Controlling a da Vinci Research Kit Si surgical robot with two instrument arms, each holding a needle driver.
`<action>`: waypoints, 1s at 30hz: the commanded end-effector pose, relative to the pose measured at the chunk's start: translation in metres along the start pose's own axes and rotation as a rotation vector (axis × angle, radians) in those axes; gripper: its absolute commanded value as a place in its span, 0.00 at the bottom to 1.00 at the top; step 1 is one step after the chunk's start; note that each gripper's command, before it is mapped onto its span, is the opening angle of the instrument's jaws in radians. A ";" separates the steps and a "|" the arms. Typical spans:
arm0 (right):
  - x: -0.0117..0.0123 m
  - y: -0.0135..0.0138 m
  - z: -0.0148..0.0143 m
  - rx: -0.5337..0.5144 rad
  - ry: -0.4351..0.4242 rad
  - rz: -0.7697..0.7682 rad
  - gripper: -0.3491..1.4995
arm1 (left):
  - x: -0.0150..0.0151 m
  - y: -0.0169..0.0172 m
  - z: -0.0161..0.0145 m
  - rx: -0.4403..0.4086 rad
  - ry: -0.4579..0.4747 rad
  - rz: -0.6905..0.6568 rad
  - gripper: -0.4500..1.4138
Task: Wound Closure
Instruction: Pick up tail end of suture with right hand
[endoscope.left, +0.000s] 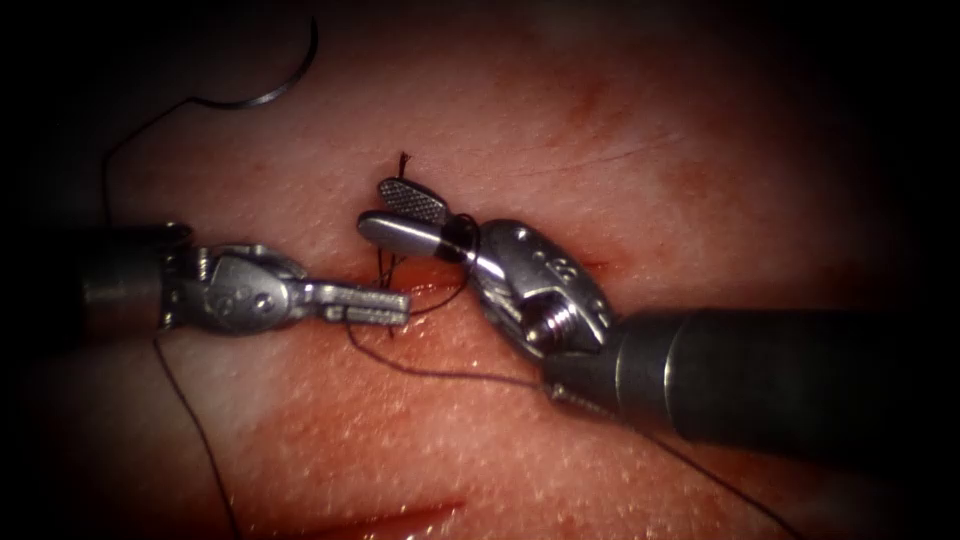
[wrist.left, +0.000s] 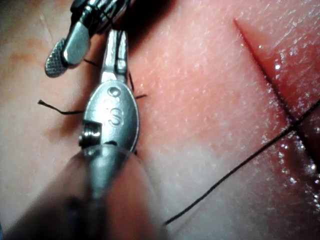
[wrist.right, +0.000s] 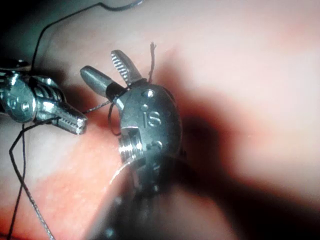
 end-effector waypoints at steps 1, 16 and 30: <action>-0.0001 0.0006 0.0009 -0.015 0.007 0.017 0.55 | -0.0005 -0.0004 0.0005 0.002 0.001 0.000 0.00; -0.0010 0.0035 0.0021 -0.121 0.022 0.169 0.71 | -0.0012 -0.0019 0.0010 0.015 -0.035 -0.011 0.00; -0.0040 0.0043 0.0044 -0.135 -0.037 0.186 0.69 | -0.0018 -0.0021 0.0012 0.004 -0.051 -0.011 0.00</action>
